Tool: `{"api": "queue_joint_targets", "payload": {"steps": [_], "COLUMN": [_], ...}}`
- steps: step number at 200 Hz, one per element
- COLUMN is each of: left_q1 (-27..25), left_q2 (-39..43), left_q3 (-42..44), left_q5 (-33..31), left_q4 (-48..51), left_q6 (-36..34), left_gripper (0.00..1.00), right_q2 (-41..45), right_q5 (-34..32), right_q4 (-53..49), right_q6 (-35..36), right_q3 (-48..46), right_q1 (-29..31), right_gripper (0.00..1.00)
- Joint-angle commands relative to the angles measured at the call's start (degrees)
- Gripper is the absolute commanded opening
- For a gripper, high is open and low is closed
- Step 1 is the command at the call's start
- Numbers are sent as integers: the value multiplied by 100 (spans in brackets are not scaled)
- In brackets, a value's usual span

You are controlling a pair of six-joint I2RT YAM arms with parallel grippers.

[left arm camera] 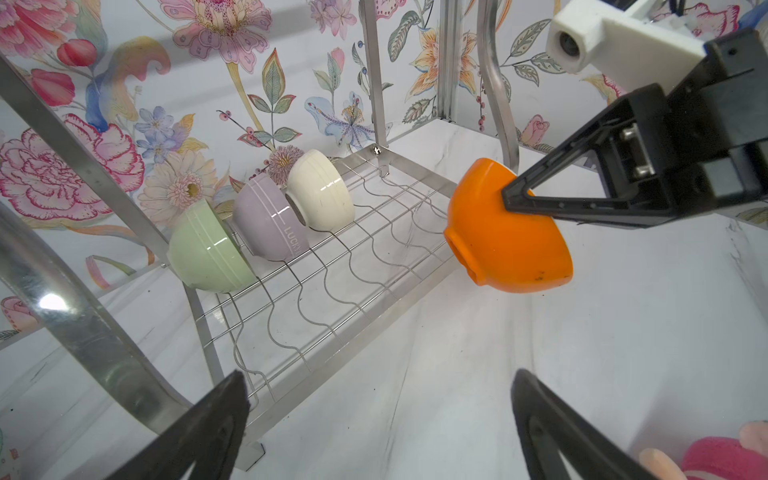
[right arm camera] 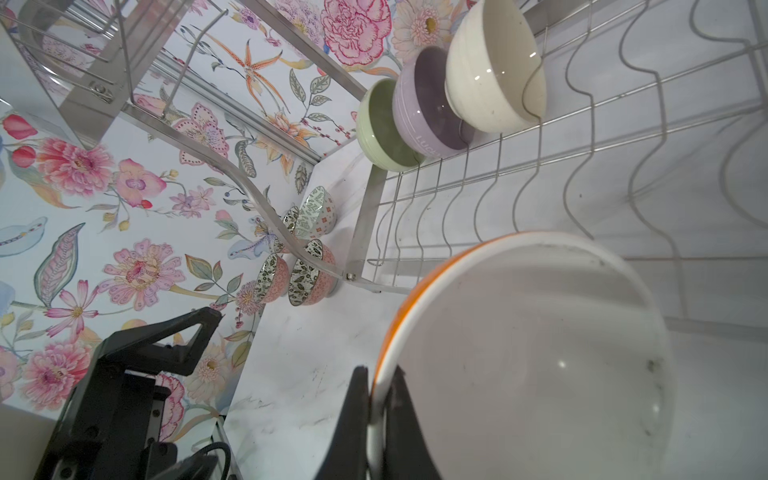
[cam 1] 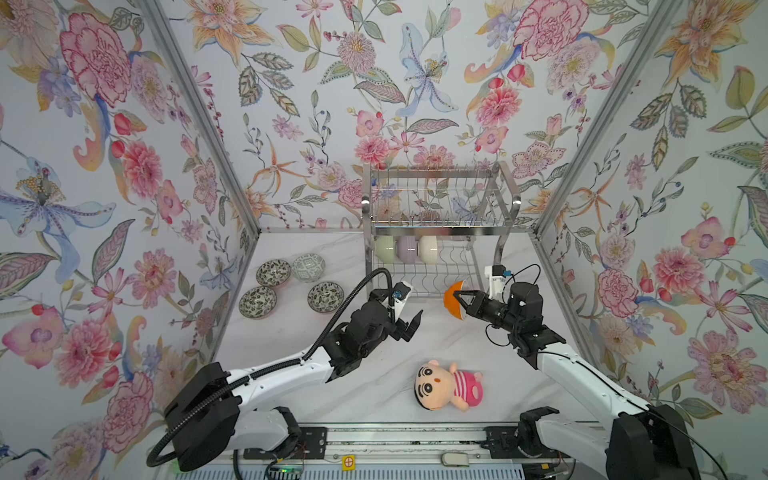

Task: Load the bowls into the dish rack
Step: 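Lift the orange bowl with the right gripper and carry it into the rack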

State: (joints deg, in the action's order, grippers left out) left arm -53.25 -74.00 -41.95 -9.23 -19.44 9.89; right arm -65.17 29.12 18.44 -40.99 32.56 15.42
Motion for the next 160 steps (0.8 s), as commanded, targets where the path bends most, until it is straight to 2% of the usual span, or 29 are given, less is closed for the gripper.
{"api": "queue_joint_targets", "payload": {"steps": [1, 68, 110, 160], "left_q1": [69, 130, 266, 499], "left_q2": [-33, -526, -881, -1254], "left_q3": [-107, -644, -1095, -1522], "left_q5": [62, 170, 328, 555], "left_q4": [81, 192, 343, 481], "left_q6": [197, 51, -119, -245], "left_gripper": [100, 99, 100, 100], "right_q2": [-270, -1411, -2051, -2883], "right_q5": [-118, -707, -1213, -1496], "right_q4": [1074, 1972, 2222, 2521], "right_q6": [-120, -310, -381, -539], "right_q3": [162, 651, 1081, 1648], "right_q1": [49, 64, 75, 68], "right_gripper": [0, 0, 0, 0]}}
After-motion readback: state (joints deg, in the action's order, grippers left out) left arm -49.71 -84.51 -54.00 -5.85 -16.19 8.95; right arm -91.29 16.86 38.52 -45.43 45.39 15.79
